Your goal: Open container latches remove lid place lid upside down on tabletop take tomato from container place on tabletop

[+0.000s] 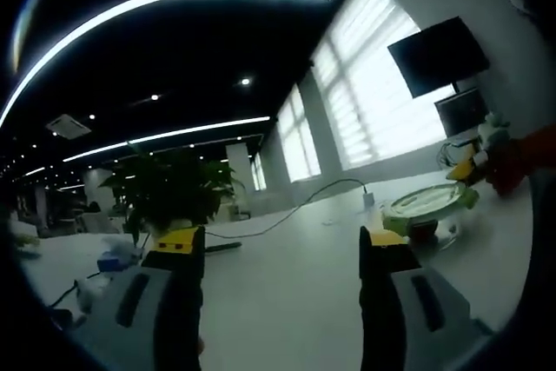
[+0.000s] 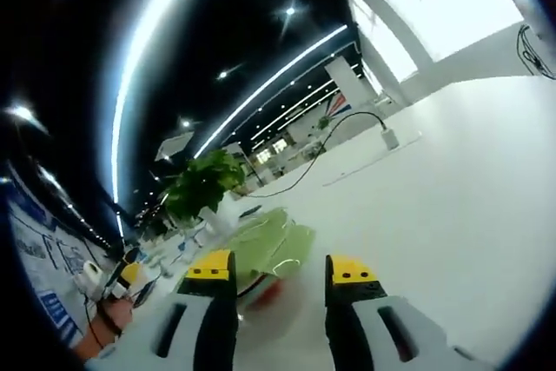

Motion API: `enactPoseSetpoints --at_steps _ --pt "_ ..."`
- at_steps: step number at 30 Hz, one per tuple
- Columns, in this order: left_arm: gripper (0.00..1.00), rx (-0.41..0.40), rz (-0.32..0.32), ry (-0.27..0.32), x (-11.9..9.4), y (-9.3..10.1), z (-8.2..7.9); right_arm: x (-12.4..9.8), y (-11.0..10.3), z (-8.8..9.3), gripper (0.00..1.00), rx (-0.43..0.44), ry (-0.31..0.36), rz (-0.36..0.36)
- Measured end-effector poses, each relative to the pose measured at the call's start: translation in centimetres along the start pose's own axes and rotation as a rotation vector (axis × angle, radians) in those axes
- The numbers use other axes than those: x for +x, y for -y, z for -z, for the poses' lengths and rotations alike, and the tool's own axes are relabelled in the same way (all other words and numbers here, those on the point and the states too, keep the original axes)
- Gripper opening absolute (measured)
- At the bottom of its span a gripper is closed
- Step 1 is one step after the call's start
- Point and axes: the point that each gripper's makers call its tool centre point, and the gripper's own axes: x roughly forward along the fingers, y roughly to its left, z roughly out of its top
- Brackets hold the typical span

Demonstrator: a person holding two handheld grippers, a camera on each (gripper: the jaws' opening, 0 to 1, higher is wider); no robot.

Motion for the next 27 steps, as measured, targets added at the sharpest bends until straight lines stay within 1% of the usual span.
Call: enactPoseSetpoints --at_steps 4,6,11,14,16,18,20,23,25,26,27 --pt "0.69 0.002 -0.006 0.004 0.0 -0.1 -0.2 0.2 -0.8 0.3 0.31 0.042 0.003 0.0" --pt "0.69 0.004 -0.01 -0.001 0.0 -0.1 -0.2 0.4 -1.3 0.4 0.31 0.049 0.004 0.002" --pt "0.69 0.01 -0.005 0.003 0.1 0.1 -0.4 1.1 -2.0 0.5 0.3 0.041 0.015 0.02" --pt "0.69 0.007 -0.009 0.007 0.0 0.0 -0.5 1.4 -1.9 0.3 0.31 0.031 0.026 0.035" --pt "0.68 0.004 -0.011 0.007 -0.1 -0.1 -0.5 1.5 -1.7 0.4 0.31 0.019 0.028 0.058" --pt "0.68 0.003 -0.014 0.006 -0.1 -0.2 -0.5 1.4 -1.8 0.1 0.31 0.014 0.046 0.075" --pt "0.68 0.002 -0.015 0.006 -0.2 -0.3 -0.4 1.4 -2.0 -0.4 0.3 -0.014 0.066 0.089" --pt "0.68 -0.005 -0.019 0.01 -0.3 -0.4 -0.4 1.5 -2.3 -1.0 0.29 -0.015 0.082 0.102" --pt "0.68 -0.01 -0.022 0.012 -0.2 -0.6 -0.4 1.7 -1.8 -1.0 0.27 -0.011 0.081 0.129" --pt "0.68 -0.012 -0.022 0.014 -0.2 -0.6 -0.4 1.7 -1.7 -1.0 0.24 0.0 0.08 0.136" --pt "0.68 -0.013 -0.022 0.015 -0.2 -0.6 -0.5 1.5 -1.4 -1.2 0.2 0.03 0.088 0.157"
